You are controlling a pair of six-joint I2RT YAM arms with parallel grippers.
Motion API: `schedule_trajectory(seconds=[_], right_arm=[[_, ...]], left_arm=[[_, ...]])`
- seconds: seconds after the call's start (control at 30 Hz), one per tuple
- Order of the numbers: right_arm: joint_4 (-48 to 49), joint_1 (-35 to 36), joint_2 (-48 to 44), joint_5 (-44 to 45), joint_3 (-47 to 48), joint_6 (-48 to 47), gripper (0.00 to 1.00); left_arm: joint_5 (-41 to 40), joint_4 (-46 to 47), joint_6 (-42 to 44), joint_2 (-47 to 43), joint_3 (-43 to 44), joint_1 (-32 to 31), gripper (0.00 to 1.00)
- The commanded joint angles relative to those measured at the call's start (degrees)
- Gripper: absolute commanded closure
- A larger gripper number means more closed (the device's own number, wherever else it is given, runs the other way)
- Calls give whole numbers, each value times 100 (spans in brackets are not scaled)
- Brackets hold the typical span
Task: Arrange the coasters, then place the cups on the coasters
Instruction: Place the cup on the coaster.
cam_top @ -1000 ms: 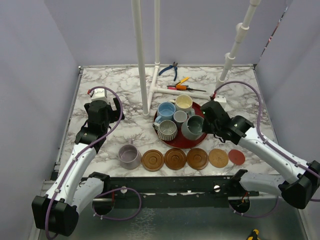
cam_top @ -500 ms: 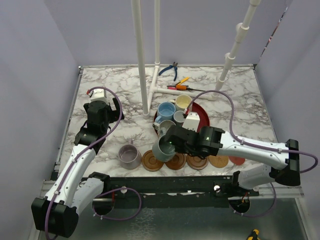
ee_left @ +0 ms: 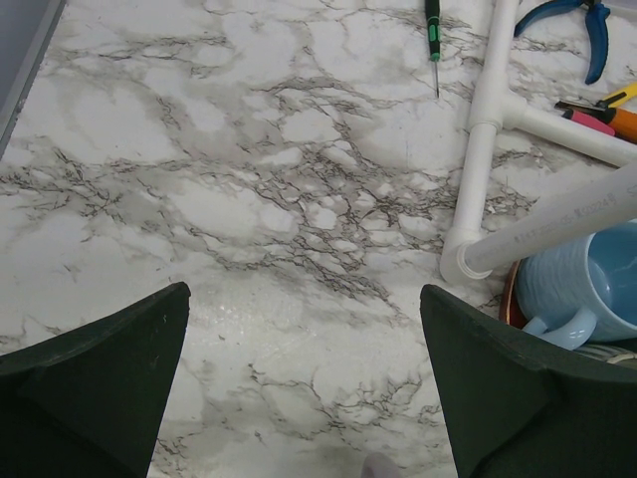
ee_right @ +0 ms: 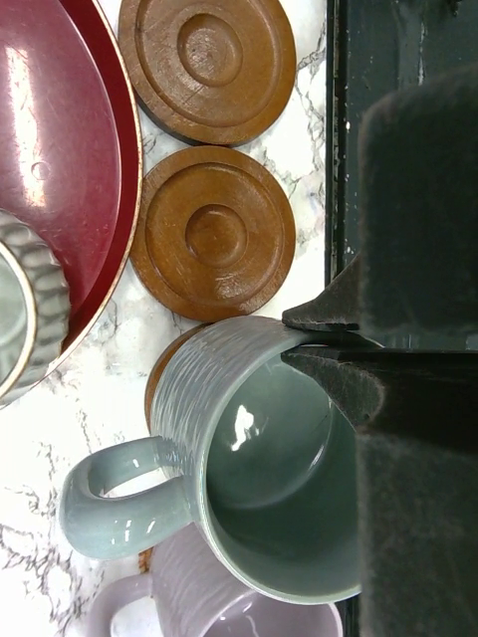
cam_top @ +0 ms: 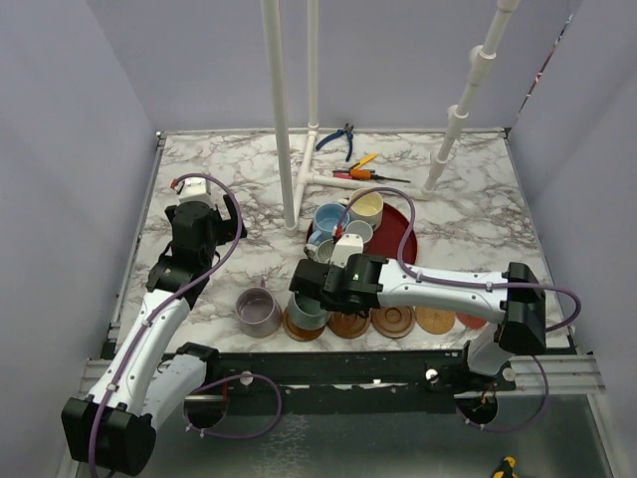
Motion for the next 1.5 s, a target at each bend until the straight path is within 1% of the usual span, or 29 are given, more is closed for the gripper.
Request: schedule_trajectory(seconds=[0.0, 0.23, 0.6, 0.8, 0.97, 1.47], right_arm=[[254, 68, 90, 19, 208, 172, 100], [223, 70, 452, -45, 403, 13, 100], [229, 65, 729, -163, 443, -63, 100], [-2, 70, 986, -189, 669, -83, 100], [14, 69, 1025, -222, 702, -117, 100], [-470, 71, 1351, -202, 1056, -103, 100]], left_arm=[[129, 0, -16, -95, -18, 13, 1], [129, 7, -16, -94, -18, 16, 1], [131, -5, -9, -80, -18, -4, 1], [129, -1, -9, -80, -18, -6, 1], [129, -1, -9, -82, -18, -11, 1], [104, -9, 2, -87, -18, -32, 1]])
